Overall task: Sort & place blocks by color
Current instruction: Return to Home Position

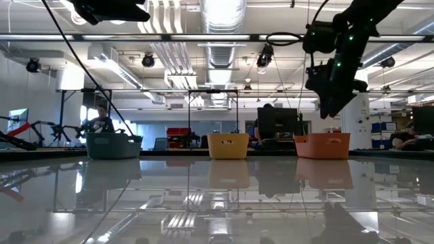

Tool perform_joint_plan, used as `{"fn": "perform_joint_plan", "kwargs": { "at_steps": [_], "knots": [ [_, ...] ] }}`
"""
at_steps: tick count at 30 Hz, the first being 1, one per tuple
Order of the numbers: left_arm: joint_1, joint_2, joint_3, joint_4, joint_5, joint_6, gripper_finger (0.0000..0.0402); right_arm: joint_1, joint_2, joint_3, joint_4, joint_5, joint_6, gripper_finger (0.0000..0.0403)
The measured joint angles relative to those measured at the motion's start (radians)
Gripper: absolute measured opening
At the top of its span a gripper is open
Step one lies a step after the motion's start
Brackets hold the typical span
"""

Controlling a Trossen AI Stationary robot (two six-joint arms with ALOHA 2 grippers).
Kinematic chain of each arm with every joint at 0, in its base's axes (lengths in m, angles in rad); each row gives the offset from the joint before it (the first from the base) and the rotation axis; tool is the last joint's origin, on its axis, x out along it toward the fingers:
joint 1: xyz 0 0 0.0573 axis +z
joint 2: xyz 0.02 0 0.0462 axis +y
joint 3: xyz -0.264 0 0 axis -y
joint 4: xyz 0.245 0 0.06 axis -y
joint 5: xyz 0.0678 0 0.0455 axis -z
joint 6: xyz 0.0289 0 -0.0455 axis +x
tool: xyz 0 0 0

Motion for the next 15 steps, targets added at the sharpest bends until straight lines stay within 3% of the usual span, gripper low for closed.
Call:
{"fn": "perform_joint_plan", "kwargs": {
  "at_steps": [6, 9, 11, 15],
  "knots": [
    [0.002, -0.001, 0.0, 0.005, -0.006, 0.023, 0.0238, 0.025, -0.015, 0.0, 0.024, -0.063, 0.013, 0.0182],
    [0.012, -0.011, 0.0, 0.003, -0.004, 0.106, 0.0235, 0.097, -0.049, -0.031, 0.144, -0.127, 0.007, 0.0174],
    [0.037, -0.028, -0.001, 0.003, 0.041, 0.163, 0.0226, 0.169, -0.081, -0.07, 0.261, -0.157, -0.028, 0.0167],
    [0.13, -0.083, -0.033, 0.01, 0.228, 0.275, 0.0182, 0.337, -0.155, -0.193, 0.578, -0.188, -0.15, 0.0151]
  ]
}}
